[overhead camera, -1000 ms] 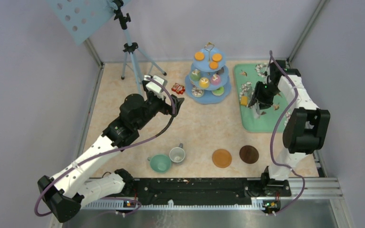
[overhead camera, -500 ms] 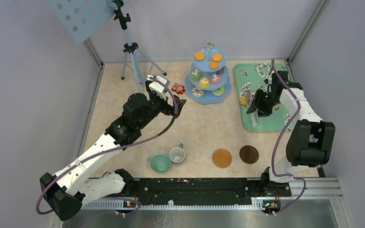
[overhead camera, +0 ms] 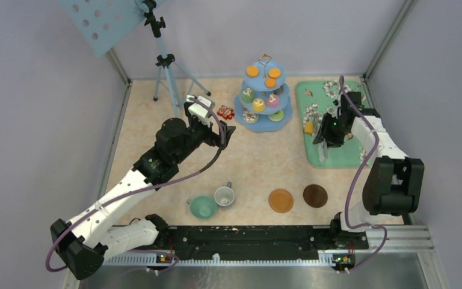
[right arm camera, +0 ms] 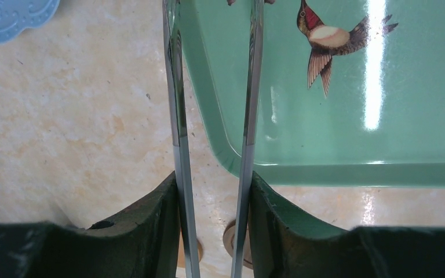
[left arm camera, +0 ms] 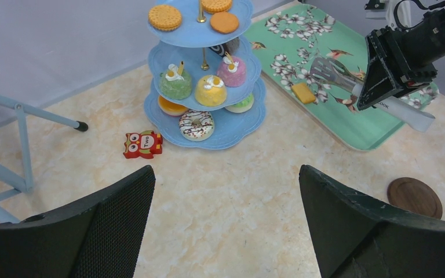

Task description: Serve the afternoon tea

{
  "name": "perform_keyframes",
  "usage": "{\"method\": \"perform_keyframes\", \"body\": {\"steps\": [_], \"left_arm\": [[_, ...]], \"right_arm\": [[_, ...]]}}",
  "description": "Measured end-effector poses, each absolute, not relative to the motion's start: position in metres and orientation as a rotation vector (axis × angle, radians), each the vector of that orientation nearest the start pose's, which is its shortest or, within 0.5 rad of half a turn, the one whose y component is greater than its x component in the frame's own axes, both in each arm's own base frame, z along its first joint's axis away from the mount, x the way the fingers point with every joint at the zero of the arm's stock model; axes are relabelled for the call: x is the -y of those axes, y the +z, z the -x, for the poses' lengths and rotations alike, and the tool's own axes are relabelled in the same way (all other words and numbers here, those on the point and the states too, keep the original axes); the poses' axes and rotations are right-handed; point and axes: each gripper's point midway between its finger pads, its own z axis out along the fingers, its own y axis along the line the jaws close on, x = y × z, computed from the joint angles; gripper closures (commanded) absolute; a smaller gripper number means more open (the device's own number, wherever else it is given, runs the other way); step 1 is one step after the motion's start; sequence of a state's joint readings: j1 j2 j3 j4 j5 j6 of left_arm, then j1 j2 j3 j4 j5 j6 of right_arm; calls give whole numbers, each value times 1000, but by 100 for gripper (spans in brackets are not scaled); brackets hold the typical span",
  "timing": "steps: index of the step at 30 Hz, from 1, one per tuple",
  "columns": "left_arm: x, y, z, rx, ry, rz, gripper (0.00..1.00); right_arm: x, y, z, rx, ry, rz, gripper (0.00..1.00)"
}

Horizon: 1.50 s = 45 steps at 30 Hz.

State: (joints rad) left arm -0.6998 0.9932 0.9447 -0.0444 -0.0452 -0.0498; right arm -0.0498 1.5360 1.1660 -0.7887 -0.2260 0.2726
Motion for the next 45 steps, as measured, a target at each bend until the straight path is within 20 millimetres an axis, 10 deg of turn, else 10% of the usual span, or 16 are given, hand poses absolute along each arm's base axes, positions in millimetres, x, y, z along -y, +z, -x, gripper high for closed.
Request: {"method": "perform_keyframes", "body": {"steps": [15,45], "left_arm": [[233,318,-285,-1614,-528,-507,1],[233,316,-285,-1619,-532,-508,1]], "right_arm": [[-48,71,-310,-2654,177,-296,61],[-16,36,-320,-2513,-31,-367,18]]}}
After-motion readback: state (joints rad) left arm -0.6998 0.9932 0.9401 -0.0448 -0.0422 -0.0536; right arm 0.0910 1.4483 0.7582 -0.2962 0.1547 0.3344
